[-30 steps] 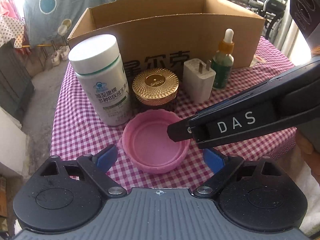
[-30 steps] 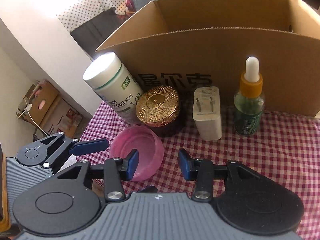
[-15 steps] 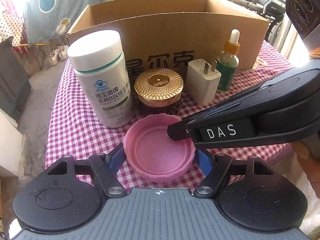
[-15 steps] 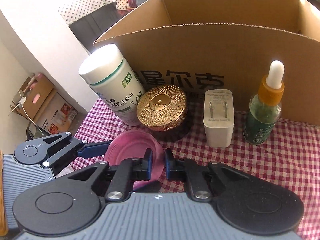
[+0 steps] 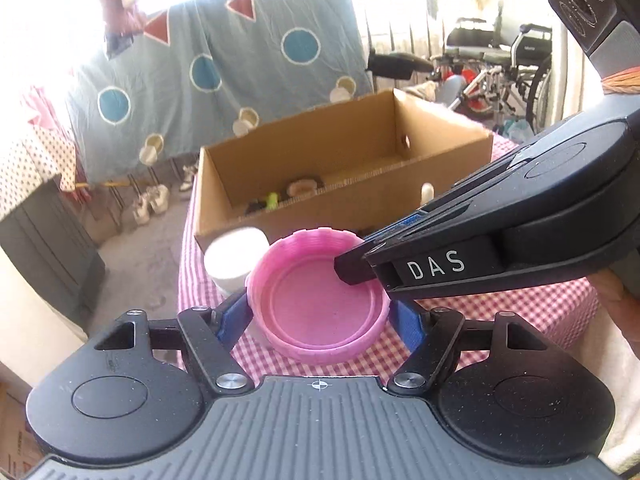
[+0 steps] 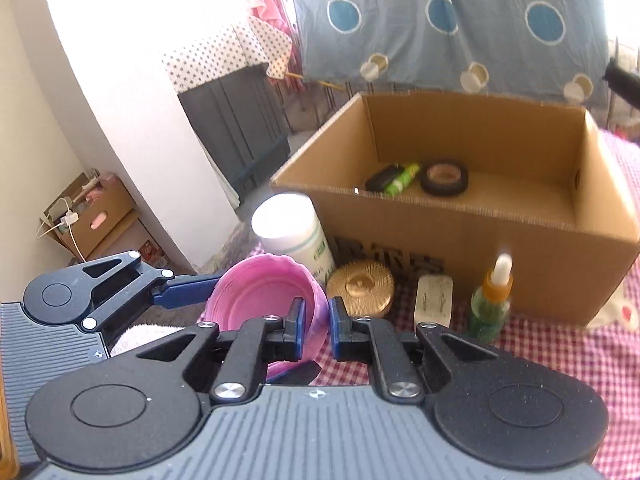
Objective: Organize rigid objects
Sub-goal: 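Carry the pink lid into the box and open the left tool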
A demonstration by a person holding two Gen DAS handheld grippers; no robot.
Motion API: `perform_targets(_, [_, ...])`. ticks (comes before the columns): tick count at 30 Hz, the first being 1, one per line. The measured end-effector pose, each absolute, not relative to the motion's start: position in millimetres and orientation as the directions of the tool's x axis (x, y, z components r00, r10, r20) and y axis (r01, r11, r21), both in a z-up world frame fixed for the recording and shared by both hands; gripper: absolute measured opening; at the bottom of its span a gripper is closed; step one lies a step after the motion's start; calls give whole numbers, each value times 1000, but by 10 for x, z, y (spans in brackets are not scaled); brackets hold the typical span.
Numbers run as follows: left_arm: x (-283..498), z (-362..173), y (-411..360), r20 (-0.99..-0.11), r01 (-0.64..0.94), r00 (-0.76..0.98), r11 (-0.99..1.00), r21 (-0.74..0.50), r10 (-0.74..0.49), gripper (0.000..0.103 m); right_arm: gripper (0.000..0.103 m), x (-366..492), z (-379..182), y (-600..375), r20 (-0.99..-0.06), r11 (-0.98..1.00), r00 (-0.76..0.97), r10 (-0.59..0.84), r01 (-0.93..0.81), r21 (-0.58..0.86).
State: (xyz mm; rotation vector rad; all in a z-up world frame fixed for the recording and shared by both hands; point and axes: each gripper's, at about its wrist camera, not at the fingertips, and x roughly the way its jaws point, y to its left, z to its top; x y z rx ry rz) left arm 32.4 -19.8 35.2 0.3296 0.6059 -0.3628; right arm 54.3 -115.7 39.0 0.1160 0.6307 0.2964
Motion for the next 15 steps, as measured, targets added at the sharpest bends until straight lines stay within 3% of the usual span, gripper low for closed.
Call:
perform_targets(5, [510, 735, -298, -518, 434, 818, 860, 267, -251, 74, 14, 693, 893, -1291, -491, 952, 816, 306, -259, 163])
perform_targets(9, [805, 885, -519, -496, 461, 828, 821, 336, -262, 74, 14, 1070, 1195, -1449, -503, 953, 810, 301, -260, 152])
perform_targets(15, [1510, 796, -683, -643, 548, 715, 791, 272, -274, 74, 14, 1947, 1175, -1774, -626, 940, 703, 338, -223, 258])
